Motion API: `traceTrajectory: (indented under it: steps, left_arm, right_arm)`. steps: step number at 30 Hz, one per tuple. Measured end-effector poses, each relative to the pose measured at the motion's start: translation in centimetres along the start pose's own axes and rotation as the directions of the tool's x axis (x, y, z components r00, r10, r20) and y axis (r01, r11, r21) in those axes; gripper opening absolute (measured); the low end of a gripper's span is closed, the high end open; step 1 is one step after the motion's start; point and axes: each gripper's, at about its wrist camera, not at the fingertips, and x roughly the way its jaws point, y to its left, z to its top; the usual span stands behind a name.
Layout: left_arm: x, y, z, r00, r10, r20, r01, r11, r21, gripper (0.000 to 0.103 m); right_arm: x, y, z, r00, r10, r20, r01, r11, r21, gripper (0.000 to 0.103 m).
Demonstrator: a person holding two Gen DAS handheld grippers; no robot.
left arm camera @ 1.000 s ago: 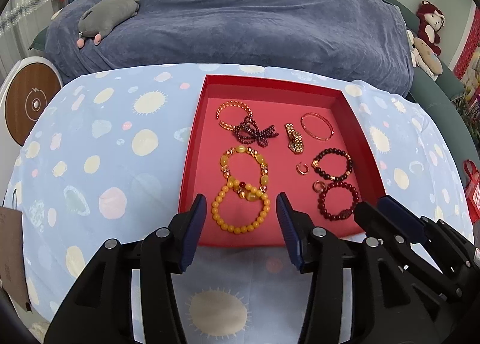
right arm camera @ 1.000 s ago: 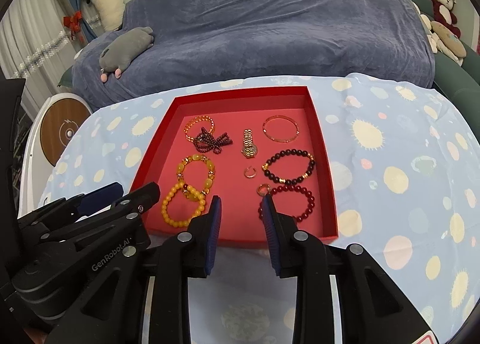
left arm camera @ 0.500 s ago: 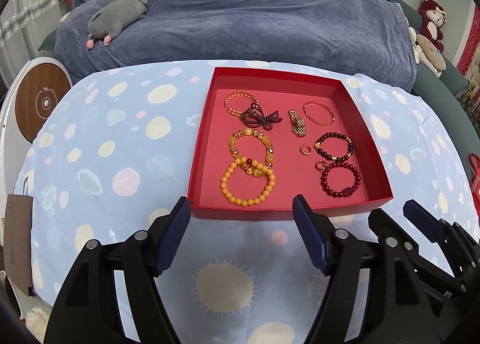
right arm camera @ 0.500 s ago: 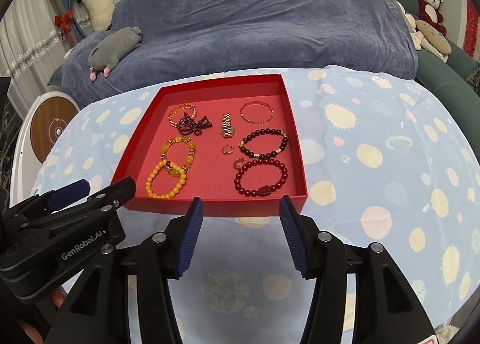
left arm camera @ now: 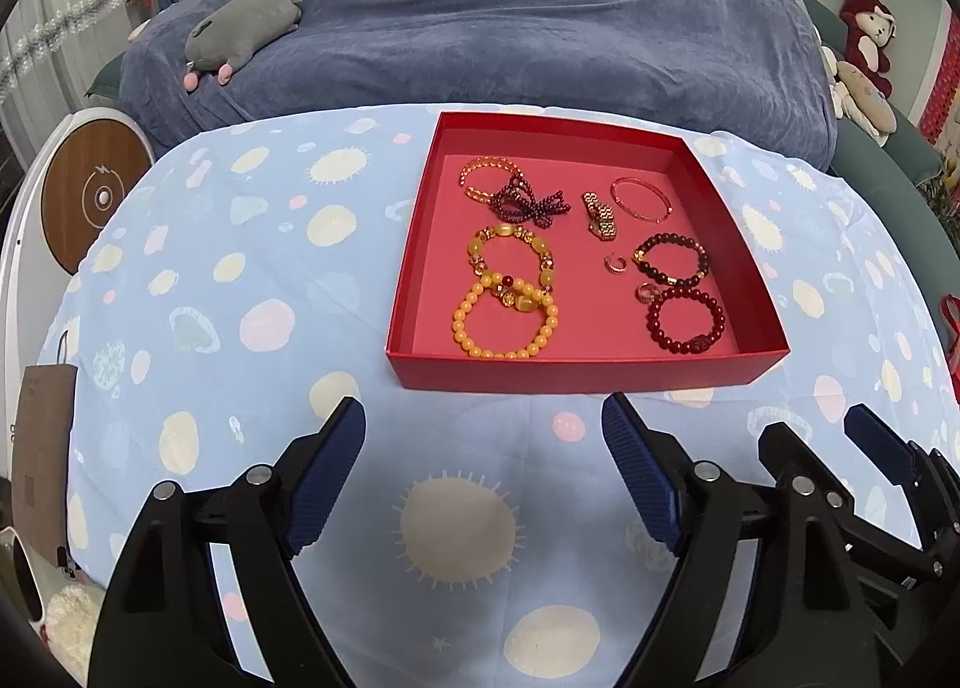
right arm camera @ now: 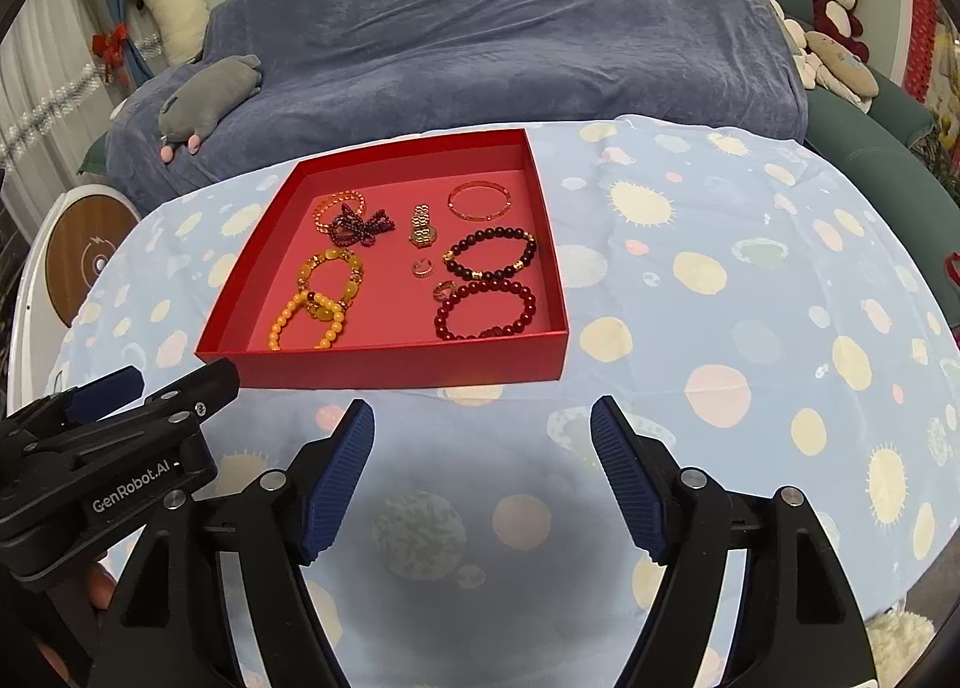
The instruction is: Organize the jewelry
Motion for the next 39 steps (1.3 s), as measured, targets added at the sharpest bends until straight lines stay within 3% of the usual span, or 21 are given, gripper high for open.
traceTrajectory:
  steps: [10, 39]
  left_arm:
    - [-0.6, 0.4, -1.2, 1.0, 0.013, 0.001, -0.013, 1.0, -0.023, 0.09]
    - [-2.0, 0.4, -3.9, 0.999, 0.035, 0.006, -0.035, 0.999, -0.031, 0.093]
  right_arm:
    - [-1.1, -0.7, -1.2, 0.999, -0.032, 0.03, 0.031, 0.999, 0.027, 0.084]
    - [-2.6, -0.7, -3.3, 0.994, -0.097, 0.047, 0.097, 0.995, 0.007, 0.084]
